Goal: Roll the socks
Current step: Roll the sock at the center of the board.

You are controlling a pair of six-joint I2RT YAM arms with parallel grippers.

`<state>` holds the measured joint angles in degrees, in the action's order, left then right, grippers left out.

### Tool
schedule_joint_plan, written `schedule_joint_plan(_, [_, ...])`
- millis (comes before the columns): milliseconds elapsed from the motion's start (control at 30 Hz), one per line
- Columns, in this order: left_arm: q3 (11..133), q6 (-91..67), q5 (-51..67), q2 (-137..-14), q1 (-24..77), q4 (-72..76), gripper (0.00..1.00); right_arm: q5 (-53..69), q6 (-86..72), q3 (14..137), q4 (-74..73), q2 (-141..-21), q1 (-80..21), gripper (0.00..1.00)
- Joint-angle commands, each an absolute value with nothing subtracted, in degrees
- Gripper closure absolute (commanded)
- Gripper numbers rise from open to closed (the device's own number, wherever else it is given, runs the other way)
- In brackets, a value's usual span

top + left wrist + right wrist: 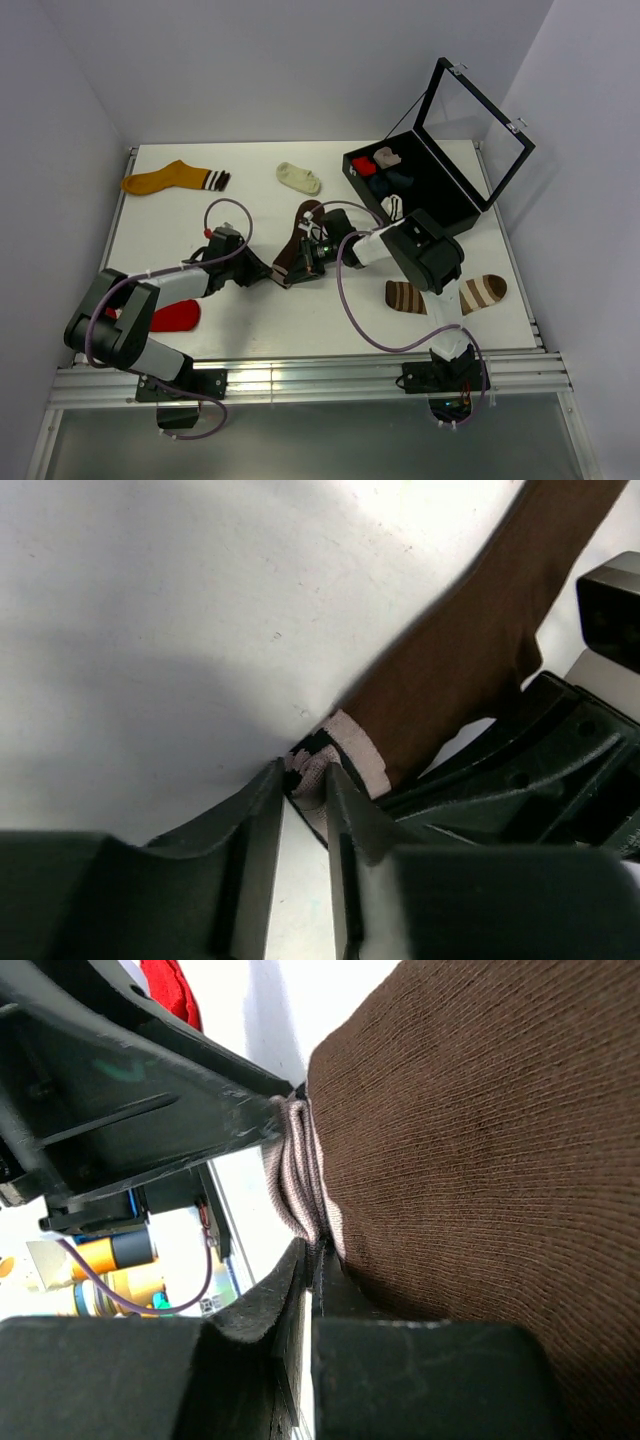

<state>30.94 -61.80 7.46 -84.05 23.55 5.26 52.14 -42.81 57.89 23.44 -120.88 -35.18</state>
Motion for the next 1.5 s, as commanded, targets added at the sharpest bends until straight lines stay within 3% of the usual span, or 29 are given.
schedule_joint_plan(0, [31.0,-60.7,5.6,-87.0,23.6,0.2,0.71,50.3,-39.2,59.8,18.8,-120.2,-34.7,0.98])
schedule_joint_plan(100, [31.5,-60.6,5.4,-88.1,23.6,-1.1,0.83,48.1,-36.8,60.0,16.2,-118.6,-34.9,0.91])
schedule_joint_plan(200, [32.7,-59.9,4.9,-89.1,23.6,-3.4,0.94,45.1,-33.6,60.5,12.9,-115.8,-35.2,0.78])
schedule_joint_plan(233, [33.6,-59.5,4.8,-89.5,23.6,-4.8,0.96,44.1,-32.6,60.3,12.1,-114.7,-35.4,0.70])
schedule_joint_plan(333, [35.9,-58.5,4.2,-89.9,23.6,-7.0,1.00,37.7,-27.3,59.8,8.8,-109.6,-36.7,0.58])
schedule_joint_plan(433, [38.4,-57.3,4.0,-90.3,23.6,-10.2,1.00,27.4,-20.6,59.0,5.6,-104.1,-39.6,0.55])
schedule_joint_plan(700, [44.6,-54.3,3.5,-91.8,23.6,-18.0,0.99,1.4,-5.7,56.9,5.7,-97.6,-51.4,0.57])
schedule_joint_plan(1000, [46.6,-53.3,4.8,-93.4,23.6,-19.8,0.99,-3.0,-1.1,58.8,6.3,-102.3,-58.5,0.61])
schedule_joint_plan(1467, [47.5,-53.0,5.4,-94.1,23.6,-20.8,0.99,-3.3,-0.6,58.7,7.9,-107.3,-59.0,0.64])
